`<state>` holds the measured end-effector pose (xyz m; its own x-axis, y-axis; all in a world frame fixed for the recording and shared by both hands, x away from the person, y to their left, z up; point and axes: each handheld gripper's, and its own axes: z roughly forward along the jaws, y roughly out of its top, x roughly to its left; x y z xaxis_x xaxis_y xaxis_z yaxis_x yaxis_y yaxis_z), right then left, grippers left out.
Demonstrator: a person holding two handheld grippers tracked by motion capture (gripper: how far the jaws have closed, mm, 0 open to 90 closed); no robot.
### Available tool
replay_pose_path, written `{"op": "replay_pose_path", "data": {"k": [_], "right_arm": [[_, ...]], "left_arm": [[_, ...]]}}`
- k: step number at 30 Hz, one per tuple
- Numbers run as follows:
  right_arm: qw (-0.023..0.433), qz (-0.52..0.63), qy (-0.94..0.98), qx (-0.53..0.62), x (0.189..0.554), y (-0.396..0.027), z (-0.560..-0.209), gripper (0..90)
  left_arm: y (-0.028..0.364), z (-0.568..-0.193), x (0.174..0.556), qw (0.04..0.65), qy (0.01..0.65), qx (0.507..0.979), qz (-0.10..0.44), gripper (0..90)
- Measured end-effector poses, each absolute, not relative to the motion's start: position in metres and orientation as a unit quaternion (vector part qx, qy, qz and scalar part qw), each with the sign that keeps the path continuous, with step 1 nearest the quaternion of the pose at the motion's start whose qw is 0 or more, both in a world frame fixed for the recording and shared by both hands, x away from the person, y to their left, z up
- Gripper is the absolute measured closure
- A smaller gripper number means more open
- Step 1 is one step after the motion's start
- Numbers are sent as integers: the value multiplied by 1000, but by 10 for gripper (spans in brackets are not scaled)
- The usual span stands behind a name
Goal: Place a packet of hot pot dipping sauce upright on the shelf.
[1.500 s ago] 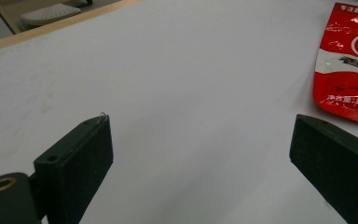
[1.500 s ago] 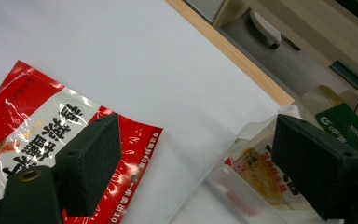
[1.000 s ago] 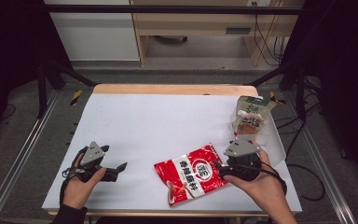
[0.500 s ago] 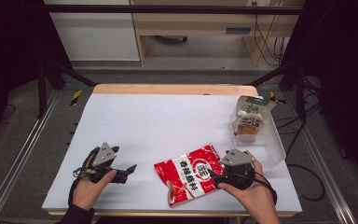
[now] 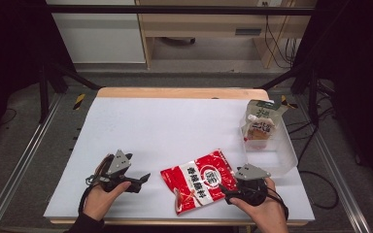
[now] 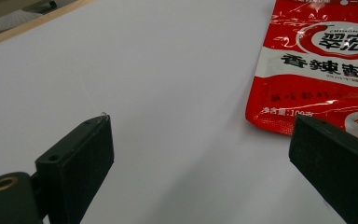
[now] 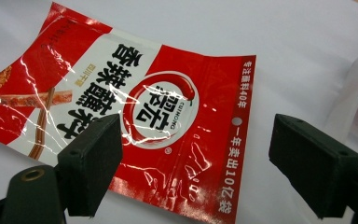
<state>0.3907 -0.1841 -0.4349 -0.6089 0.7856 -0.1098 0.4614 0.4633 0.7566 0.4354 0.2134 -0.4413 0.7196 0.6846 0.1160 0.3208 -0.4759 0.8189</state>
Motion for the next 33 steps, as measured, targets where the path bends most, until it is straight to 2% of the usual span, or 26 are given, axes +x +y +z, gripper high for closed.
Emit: {"op": "replay_pose_path", "data": {"k": [13,23,33], "right_arm": [[193,317,833,411,396,-189,-460,135],[159,325,834,416,400,-191,-467,136],[143,320,834,427,404,-189,-470,144]], "left_arm": [[210,-444,435,405,296,837,219,64],[209,-444,434,407,295,837,217,63],[210,-444,435,408,296,836,215,63]]}}
